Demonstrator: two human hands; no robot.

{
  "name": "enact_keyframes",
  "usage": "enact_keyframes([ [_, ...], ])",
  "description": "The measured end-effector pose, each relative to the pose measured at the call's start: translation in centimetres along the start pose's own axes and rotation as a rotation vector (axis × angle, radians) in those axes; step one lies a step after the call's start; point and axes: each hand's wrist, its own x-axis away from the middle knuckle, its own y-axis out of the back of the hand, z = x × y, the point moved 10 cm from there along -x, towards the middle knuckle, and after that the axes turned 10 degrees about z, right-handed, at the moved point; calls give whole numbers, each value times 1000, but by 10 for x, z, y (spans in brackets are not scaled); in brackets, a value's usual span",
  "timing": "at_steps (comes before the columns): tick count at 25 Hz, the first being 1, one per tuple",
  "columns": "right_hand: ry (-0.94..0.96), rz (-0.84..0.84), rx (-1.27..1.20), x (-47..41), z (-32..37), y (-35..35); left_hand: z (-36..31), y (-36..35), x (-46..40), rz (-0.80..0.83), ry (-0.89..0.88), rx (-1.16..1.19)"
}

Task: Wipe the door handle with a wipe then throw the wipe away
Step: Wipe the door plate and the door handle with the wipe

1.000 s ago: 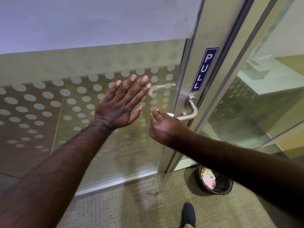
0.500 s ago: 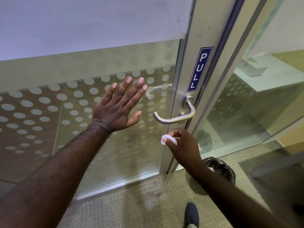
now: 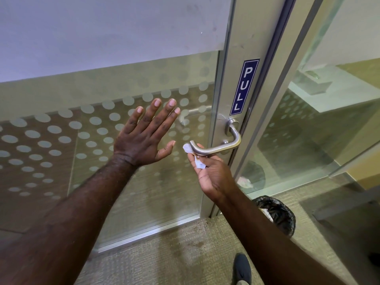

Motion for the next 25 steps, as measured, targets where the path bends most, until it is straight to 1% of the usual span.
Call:
enact_keyframes([
  [7,-38,123,-252,17,1,-7,-2,-2,0,-3,-8,-11],
  [9,-58,157,-223,18,0,-10,-2,-3,0,2,-7,-19],
  [11,-61,163,-122,20,-1,-9,-2,-4,0,8,-4,-28],
  [13,-40,165,-49,21,-1,-7,-1,-3,0,9,-2,-24],
  [15,-12,162,-32,22,1,-2,-2,-3,0,11,-4,-24],
  [18,27,106,-47,25,7,11,-3,-5,1,10,-2,-45],
  [20,68,16,-68,27,17,26,-1,-7,1,14,7,-63],
  [22,106,-84,-72,26,36,44,-1,-8,2,24,7,-65],
  [25,163,-144,-44,23,69,58,-2,-9,3,21,3,-63],
])
